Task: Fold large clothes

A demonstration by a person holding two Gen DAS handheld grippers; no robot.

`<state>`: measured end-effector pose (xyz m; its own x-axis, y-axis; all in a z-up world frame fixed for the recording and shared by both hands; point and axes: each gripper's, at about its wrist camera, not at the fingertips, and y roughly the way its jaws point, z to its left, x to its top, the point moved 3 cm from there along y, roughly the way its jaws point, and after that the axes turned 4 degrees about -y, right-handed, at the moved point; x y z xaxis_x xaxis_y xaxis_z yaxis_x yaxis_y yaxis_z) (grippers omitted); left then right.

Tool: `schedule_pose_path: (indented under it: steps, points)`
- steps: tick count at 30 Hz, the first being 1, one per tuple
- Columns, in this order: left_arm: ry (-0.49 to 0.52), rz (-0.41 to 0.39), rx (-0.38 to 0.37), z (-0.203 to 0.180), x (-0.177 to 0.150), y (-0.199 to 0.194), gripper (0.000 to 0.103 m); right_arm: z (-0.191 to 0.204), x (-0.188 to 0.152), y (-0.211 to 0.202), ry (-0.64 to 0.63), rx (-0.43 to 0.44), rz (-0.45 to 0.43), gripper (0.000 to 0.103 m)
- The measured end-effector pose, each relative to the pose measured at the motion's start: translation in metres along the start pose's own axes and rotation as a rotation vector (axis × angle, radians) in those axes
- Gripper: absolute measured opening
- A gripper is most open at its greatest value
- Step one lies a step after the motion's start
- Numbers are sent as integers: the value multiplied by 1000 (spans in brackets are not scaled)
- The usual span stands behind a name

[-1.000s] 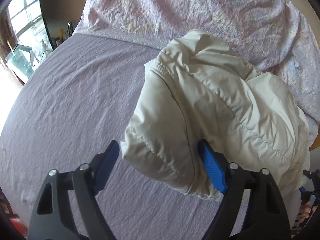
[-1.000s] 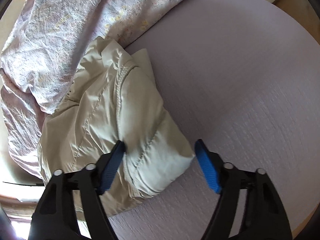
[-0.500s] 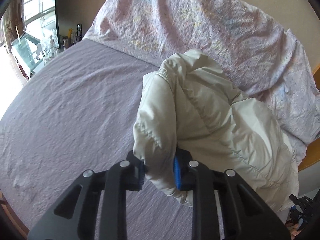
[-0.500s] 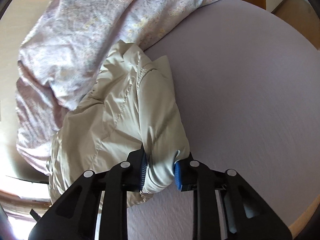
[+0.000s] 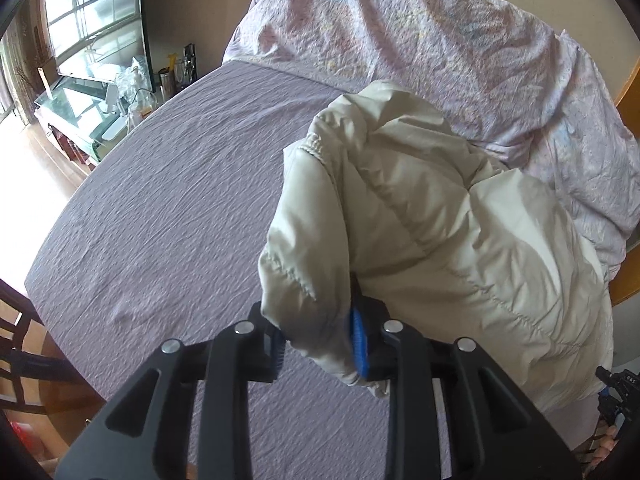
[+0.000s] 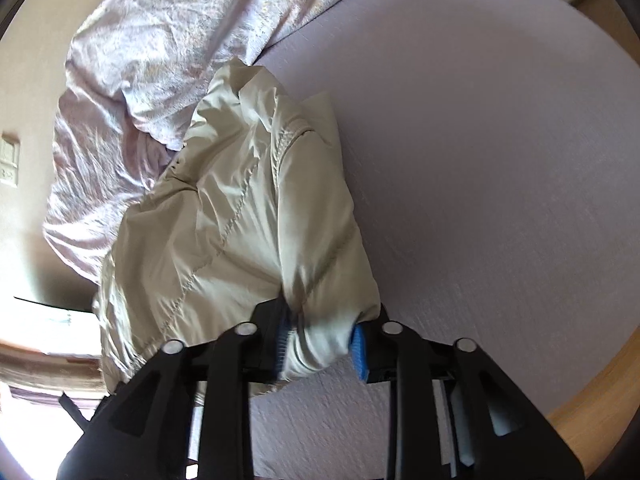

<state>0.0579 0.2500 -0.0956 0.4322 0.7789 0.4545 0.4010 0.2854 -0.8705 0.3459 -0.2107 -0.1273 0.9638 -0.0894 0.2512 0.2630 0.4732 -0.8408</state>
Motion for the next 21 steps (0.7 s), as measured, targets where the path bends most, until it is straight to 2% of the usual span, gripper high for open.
schedule_pose_path:
  steps: [2,4,5,7,8,13,21]
  points:
    - [-19,-2,25,2,-1,0,38,4,2,-7,-23,-70,-16,45]
    - [-36,-3,44,4,-4,-1,51,10,5,-23,-62,-168,-89,54]
    - [-40,-3,46,5,-5,-2,55,17,8,-33,-102,-215,-143,55]
    - [-44,-1,47,7,-7,-2,69,30,12,-42,-161,-247,-196,56]
    - [-48,2,43,7,-8,-2,71,42,14,-45,-206,-253,-214,56]
    - [-58,26,11,7,-9,1,83,89,11,-30,-340,-197,-195,55]
    - [-69,50,0,4,-13,8,87,172,-20,11,-543,-93,-114,55]
